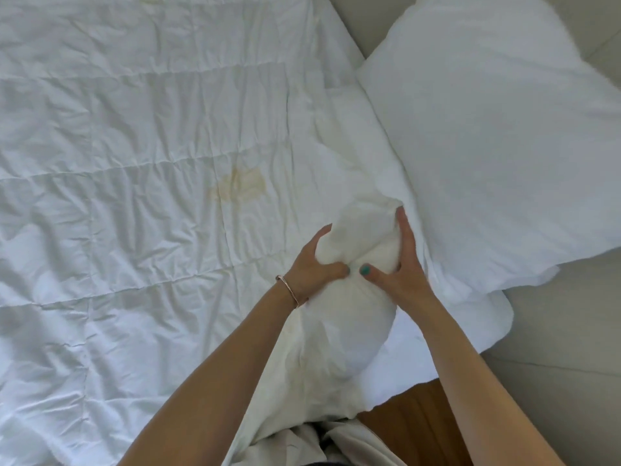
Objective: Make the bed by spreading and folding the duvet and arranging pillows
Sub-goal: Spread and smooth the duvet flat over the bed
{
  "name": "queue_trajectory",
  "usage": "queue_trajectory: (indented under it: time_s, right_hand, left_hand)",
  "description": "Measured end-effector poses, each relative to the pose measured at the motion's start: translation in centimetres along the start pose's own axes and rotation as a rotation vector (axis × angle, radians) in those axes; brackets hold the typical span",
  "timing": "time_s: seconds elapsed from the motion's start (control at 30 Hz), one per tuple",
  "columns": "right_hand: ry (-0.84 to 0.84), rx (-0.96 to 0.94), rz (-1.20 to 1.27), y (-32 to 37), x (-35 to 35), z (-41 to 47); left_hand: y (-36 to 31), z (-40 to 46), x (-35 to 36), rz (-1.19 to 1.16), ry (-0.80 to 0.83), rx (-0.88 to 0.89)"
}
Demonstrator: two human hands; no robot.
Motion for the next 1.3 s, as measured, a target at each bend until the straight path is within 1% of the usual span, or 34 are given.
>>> queue_trajectory:
  time_s: [0.13,0.2,0.27,0.33,0.4,0.47,0.53,0.57,0.6,0.63,0.7,0.73,0.8,0.83,0.87,0.9,0.93,1.0,1.03,1.07,1.1,1.13,1.2,1.23,1.3]
  right_hand:
    - [-0.131,-0.092,-0.052,1.9,-5.7,-1.9]
    - [-0.185,-0.125,-0.09,2.0,-8.5,-3.1]
    - [-0.237,-0.128,-0.062,1.5,-11.6,-4.2]
    - [-0.266,-0.113,0.001,0.4,-14.5,-4.7]
    - [-0.266,-0.04,0.014,-2.2,-16.5,-4.5]
    - [-0.243,0.077,-0.09,-5.6,-17.7,-4.2]
    - [-0.295,0.246,-0.2,-9.1,-18.7,-4.3]
    - [-0.323,0.311,-0.23,-10.2,-19.1,-4.5]
    - [-0.345,0.355,-0.237,-11.1,-19.3,-4.9]
    - [-0.357,0.355,-0.257,-11.4,-19.5,-5.6]
    - [-0.365,0.224,-0.387,-10.4,-19.4,-7.2]
    - [-0.342,0.124,-0.537,-10.1,-19.4,-7.7]
    - [-0.216,-0.046,-0.866,-9.7,-19.2,-8.6]
    - [-0.108,-0.088,-0.933,-9.7,-19.2,-8.8]
    - [-0.01,-0.101,-0.903,-9.8,-19.2,-9.0]
    - [0.049,-0.079,-0.807,-9.9,-19.2,-9.0]
    - [0.056,-0.041,-0.676,-10.1,-19.4,-8.8]
    - [0.002,0.051,-0.491,-10.2,-19.9,-8.0]
    - [-0.037,0.058,-0.467,-10.1,-20.1,-7.5]
    - [-0.079,0.051,-0.471,-10.2,-20.3,-7.1]
    - [-0.126,0.036,-0.48,-10.1,-20.5,-6.9]
    - [-0.174,0.02,-0.468,-9.9,-20.6,-6.8]
    - [-0.258,-0.019,-0.362,-9.3,-20.8,-6.6]
    - [-0.302,-0.032,-0.296,-9.1,-21.0,-6.6]
    - [-0.401,-0.027,-0.188,-9.1,-21.6,-6.2]
  left_hand:
    - [-3.1,-0.2,5.9,-0.05,0.076,0.031]
    - [-4.0,0.0,9.5,-0.031,0.116,0.058]
    - [-5.1,0.3,13.2,0.011,0.181,0.097]
    - [-6.0,0.6,16.6,0.116,0.257,0.152]
    - [-5.5,1.4,19.5,0.259,0.325,0.164]
    - [-4.0,1.8,21.9,0.438,0.39,0.158]
    - [-1.5,1.7,23.7,0.601,0.458,0.119]
    - [-0.5,1.3,24.2,0.621,0.471,0.094]
    - [0.3,0.7,24.4,0.593,0.464,0.074]
    - [1.2,0.2,24.4,0.524,0.436,0.068]
    - [2.2,-0.8,23.9,0.394,0.346,0.05]
    - [2.7,-1.0,23.7,0.37,0.314,0.042]
    - [2.5,-1.2,23.7,0.386,0.312,0.08]
    - [2.2,-1.3,23.9,0.425,0.33,0.123]
    - [1.7,-1.5,24.2,0.467,0.356,0.179]
    - [1.4,-1.7,24.6,0.489,0.375,0.227]
    - [1.1,-1.9,24.9,0.472,0.369,0.255]
    - [0.4,-2.4,25.2,0.366,0.281,0.267]
    - [0.2,-2.4,25.0,0.33,0.219,0.299]
    - [0.1,-2.6,24.8,0.356,0.169,0.342]
    - [0.1,-2.6,24.6,0.464,0.15,0.371]
    - [0.5,-2.4,24.4,0.63,0.164,0.365]
    - [1.9,-1.9,23.9,0.935,0.202,0.251]
    - [2.5,-1.8,23.5,0.993,0.184,0.181]
    - [3.2,-1.6,22.3,0.975,0.056,0.077]
Point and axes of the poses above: each hand's wrist, its own z-axis towards the middle knuckle, its own x-axis out of the palm, y = z × x, the point moved 3 cm from there along z, towards the middle knuckle, and after that the axes turned 3 degrees about -y, right-handed, at the moved point
